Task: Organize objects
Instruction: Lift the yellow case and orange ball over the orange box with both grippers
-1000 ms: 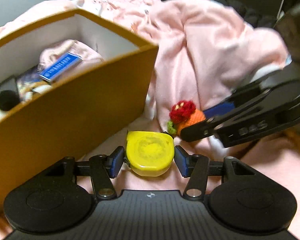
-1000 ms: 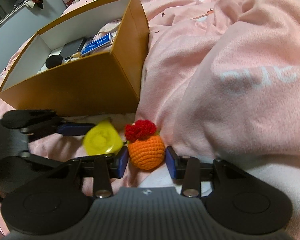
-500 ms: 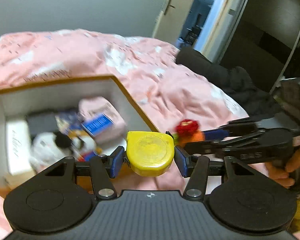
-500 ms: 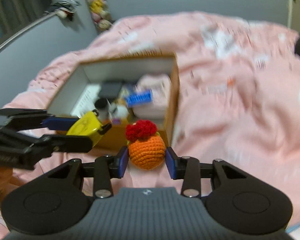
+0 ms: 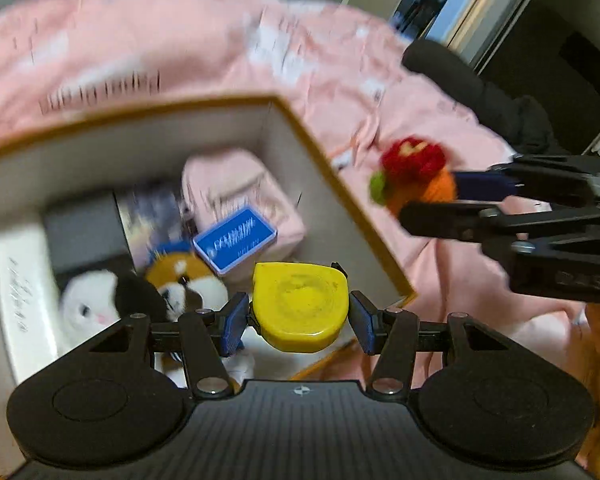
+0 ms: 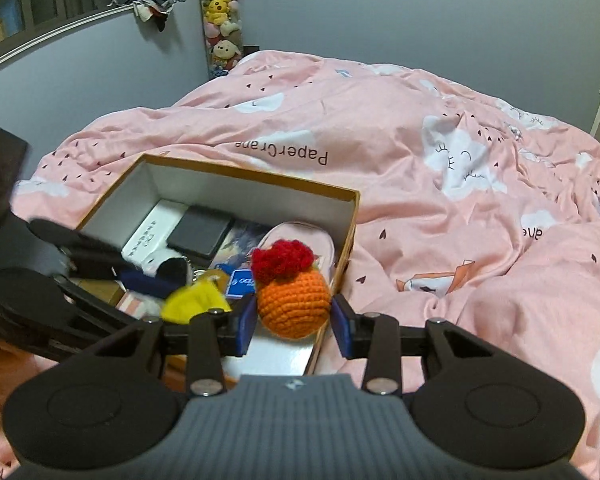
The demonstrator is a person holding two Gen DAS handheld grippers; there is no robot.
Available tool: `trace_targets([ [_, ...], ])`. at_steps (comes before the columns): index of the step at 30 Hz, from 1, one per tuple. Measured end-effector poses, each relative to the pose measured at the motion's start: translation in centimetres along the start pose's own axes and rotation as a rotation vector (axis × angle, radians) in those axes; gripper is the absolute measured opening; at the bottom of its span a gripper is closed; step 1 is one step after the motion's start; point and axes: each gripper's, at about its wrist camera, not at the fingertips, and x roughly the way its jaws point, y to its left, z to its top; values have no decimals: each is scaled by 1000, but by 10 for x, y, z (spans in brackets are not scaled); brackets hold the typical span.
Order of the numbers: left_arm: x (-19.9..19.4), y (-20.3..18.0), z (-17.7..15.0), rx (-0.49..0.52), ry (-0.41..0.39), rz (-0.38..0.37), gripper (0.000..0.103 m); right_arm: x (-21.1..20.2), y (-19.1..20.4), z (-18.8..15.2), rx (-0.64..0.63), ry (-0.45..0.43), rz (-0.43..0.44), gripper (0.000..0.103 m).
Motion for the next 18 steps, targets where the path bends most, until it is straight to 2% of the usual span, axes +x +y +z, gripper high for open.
trace_targets([
  [6,33,8,12,-53,129,-8,62,12,-8,-1,3,8,-21,42],
  [11,45,5,18,-104,198,5,62,21,-14,0,15,11,-18,42],
  [14,54,5,18,-153,258,-21,62,27,-14,1,5,14,-32,42],
  [18,60,7,13,-168,275,0,62,31,-15,1,6,19,-33,42],
])
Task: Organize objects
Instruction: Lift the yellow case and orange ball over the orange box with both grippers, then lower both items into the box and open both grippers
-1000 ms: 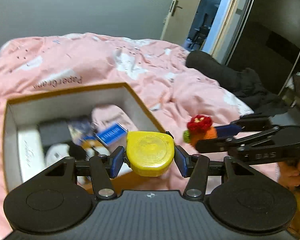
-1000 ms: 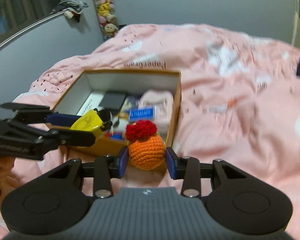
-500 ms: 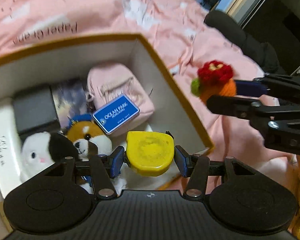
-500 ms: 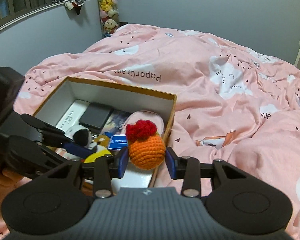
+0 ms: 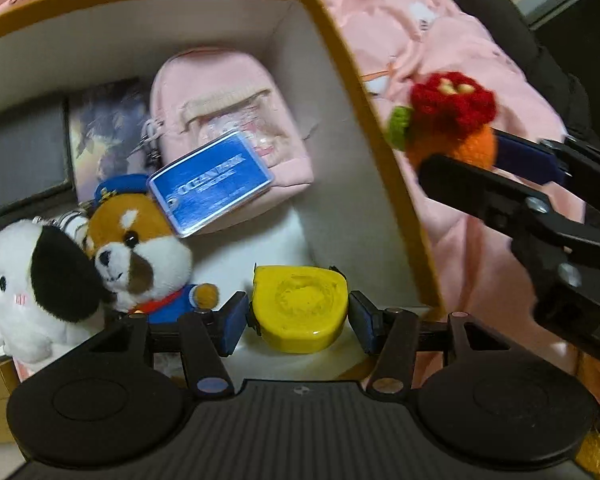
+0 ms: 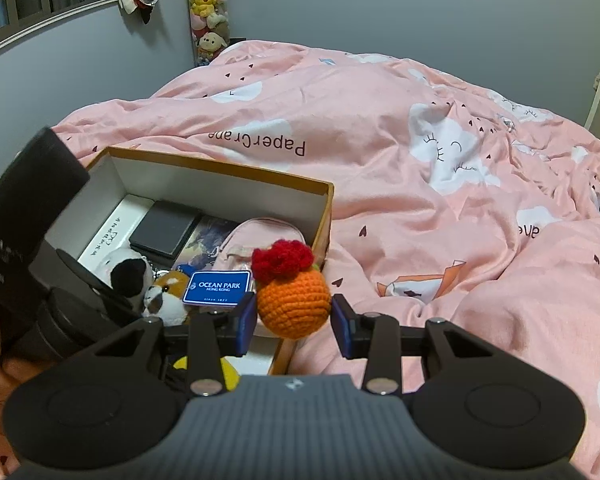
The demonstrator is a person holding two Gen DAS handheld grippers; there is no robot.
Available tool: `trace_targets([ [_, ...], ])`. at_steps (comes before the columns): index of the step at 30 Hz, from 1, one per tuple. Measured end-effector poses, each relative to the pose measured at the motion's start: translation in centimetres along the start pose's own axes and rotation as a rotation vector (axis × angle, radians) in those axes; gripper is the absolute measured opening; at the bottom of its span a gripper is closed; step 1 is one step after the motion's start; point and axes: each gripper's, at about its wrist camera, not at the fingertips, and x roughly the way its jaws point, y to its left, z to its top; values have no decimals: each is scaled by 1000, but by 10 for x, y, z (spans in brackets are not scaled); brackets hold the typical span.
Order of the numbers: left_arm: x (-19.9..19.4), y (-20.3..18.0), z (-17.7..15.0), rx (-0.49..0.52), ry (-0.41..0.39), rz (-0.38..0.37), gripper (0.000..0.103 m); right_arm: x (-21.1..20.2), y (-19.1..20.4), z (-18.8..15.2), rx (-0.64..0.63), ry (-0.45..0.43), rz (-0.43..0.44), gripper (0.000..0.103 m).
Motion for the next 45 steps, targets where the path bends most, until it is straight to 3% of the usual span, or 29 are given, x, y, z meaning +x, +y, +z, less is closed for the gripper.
trace_targets([
  [10,-8,18,-15,-58,-29,-36,66,2,4,-2,-6,20,1,42],
  [13,-31,22,-21,-66,-120,-49,64,-1,6,-1,-14,18,9,42],
  [17,-68,31,-35,-83,-277,9,64,-5,12,1,-29,24,56,42],
  [20,-87,34,-41,-100,-372,75,64,-3,27,1,-92,41,72,42],
  [23,-92,36,-36,-134,-422,76,64,7,46,2,-191,88,49,42],
  [27,-91,46,-40,-161,-432,54,64,21,60,1,-274,149,-6,42],
  [33,-91,54,-43,-180,-442,62,64,34,65,-1,-329,174,-76,42],
  [41,-89,60,-45,-182,-432,59,64,33,67,-2,-315,178,-88,40],
  [45,-94,55,-49,-156,-448,95,64,27,68,-1,-288,160,-75,41],
])
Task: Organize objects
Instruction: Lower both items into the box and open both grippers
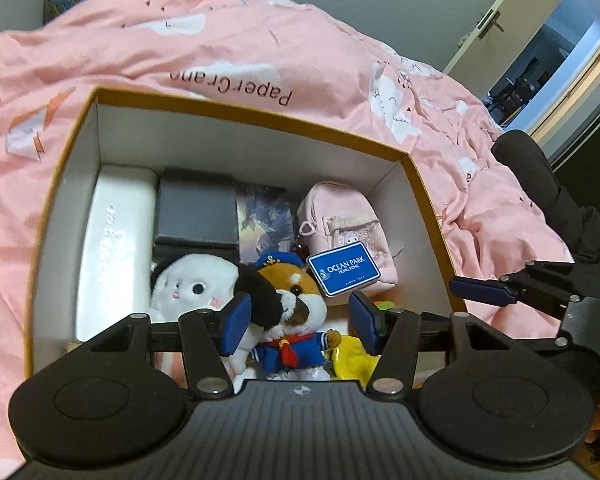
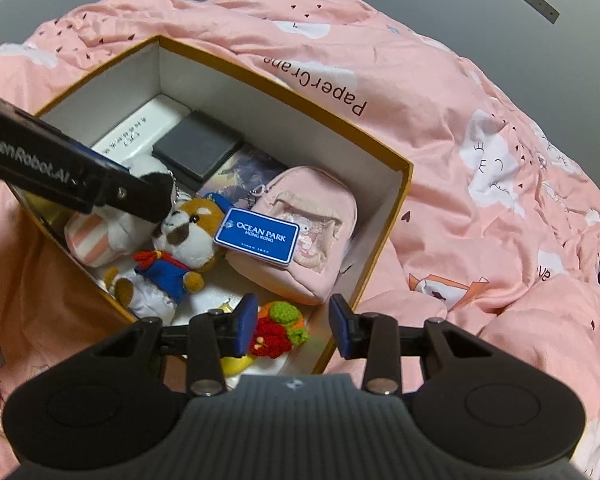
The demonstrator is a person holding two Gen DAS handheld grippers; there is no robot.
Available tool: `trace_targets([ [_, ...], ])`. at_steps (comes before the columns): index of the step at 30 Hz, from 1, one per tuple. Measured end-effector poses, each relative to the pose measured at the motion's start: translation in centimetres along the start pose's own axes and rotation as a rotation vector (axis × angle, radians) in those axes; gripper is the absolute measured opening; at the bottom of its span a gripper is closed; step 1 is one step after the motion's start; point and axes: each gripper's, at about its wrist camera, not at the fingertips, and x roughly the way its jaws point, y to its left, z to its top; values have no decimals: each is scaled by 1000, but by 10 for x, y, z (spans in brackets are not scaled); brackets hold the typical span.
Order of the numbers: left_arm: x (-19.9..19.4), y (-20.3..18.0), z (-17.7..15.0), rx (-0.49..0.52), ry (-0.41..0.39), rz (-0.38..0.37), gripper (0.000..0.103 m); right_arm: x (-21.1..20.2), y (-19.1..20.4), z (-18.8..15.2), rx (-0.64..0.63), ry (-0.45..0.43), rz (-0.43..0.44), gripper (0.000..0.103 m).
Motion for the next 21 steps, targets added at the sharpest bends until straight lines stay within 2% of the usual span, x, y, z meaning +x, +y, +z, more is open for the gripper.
trace_targets([
  [8,-39,-17,-9,91,-137,101,64,-37,1,-1,172,-109,95,45],
  [14,-81,-28,-20,145,-244,176,65,-70,11,-9,306,-208,90,66],
  [17,-98,-34,-28,165,-286,208,65,-84,19,-16,352,-254,82,72],
  [18,-104,-36,-31,174,-301,219,65,-89,21,-18,367,-273,73,78],
  [21,-119,-42,-39,197,-337,223,67,-104,29,-26,412,-341,52,86],
])
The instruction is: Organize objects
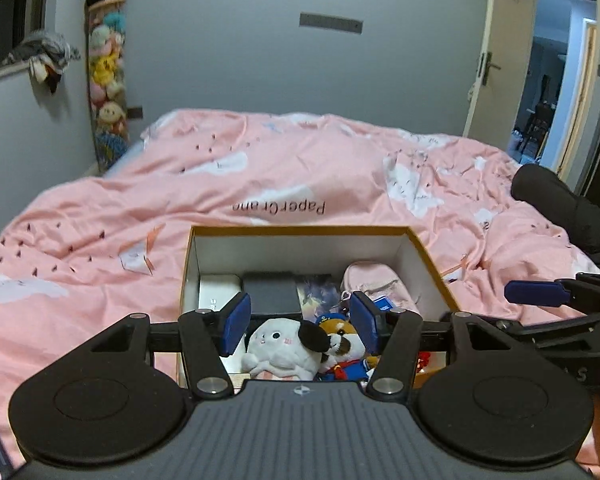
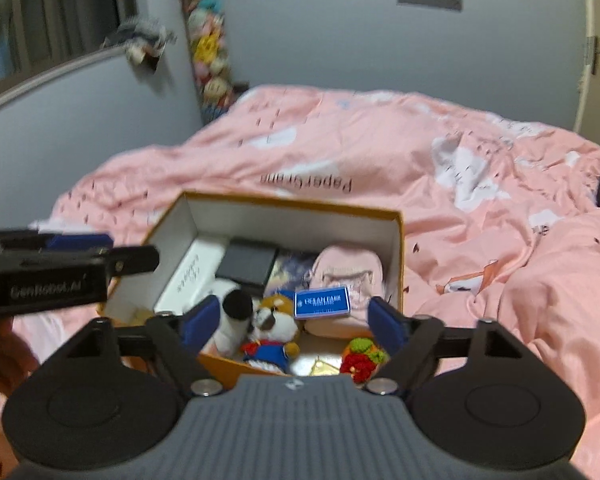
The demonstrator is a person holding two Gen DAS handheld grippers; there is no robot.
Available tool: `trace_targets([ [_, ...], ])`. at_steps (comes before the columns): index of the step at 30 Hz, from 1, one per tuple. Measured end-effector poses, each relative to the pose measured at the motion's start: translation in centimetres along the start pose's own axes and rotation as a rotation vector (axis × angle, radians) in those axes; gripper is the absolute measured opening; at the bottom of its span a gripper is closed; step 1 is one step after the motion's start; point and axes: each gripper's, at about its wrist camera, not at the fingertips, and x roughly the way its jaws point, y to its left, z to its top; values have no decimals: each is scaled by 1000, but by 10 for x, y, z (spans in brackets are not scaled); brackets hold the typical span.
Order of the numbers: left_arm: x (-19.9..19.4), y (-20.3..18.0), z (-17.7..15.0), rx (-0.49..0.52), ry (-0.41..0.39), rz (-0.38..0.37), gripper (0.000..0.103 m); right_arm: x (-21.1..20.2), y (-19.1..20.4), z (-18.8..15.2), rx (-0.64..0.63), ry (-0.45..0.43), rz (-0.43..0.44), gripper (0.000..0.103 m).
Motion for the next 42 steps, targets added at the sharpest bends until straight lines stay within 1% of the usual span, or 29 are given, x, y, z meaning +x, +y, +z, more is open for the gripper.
trace_targets([
  [1,-6,-1,-1,4,-17,5,69,-5,1,-1,10,-16,3,87],
  [2,-12,-3,-2,7,-38,17,74,-9,2,-2,19,-33,8,90],
  [3,-19,-4,-2,11,-61,32,80,-14,3,-3,25,-48,10,91],
  [4,-24,-5,-3,17,-75,45,84,-20,5,-5,25,-65,10,92],
  [5,-28,-6,-4,23,-92,57,86,-24,7,-6,23,-83,5,94],
  [6,-33,-7,-5,28,-112,68,86,-29,10,-9,22,-106,-2,99],
  [7,-37,-7,-5,29,-123,78,86,-33,12,-11,22,-131,-10,102],
  [10,-45,-6,-10,17,-175,109,86,-42,17,-20,22,-191,-26,102],
  [12,-49,-7,-17,29,-229,150,87,-44,18,-26,27,-209,-27,102],
  [13,-49,-7,-20,33,-243,164,89,-44,18,-29,29,-213,-27,102],
  [14,-48,-6,-22,34,-245,163,94,-43,18,-32,32,-214,-30,102],
  [16,-48,-2,-25,16,-244,116,99,-38,17,-36,34,-206,-36,102],
  [18,-46,3,-26,-16,-250,72,100,-33,15,-38,31,-192,-46,102],
  [20,-42,7,-28,-45,-259,68,100,-26,14,-40,33,-183,-63,102],
  [23,-33,13,-32,-69,-246,95,100,-17,13,-44,41,-161,-72,102],
  [26,-21,18,-38,-85,-204,103,100,-8,12,-49,40,-135,-83,102],
  [30,-8,19,-50,-90,-179,153,100,5,10,-58,47,-96,-105,102],
  [34,6,23,-57,-108,-129,171,100,17,8,-63,64,-64,-102,102],
  [37,14,18,-63,-74,-100,216,100,25,7,-66,57,-47,-92,102],
  [42,21,13,-71,-59,-65,197,100,35,6,-73,54,-16,-91,102],
])
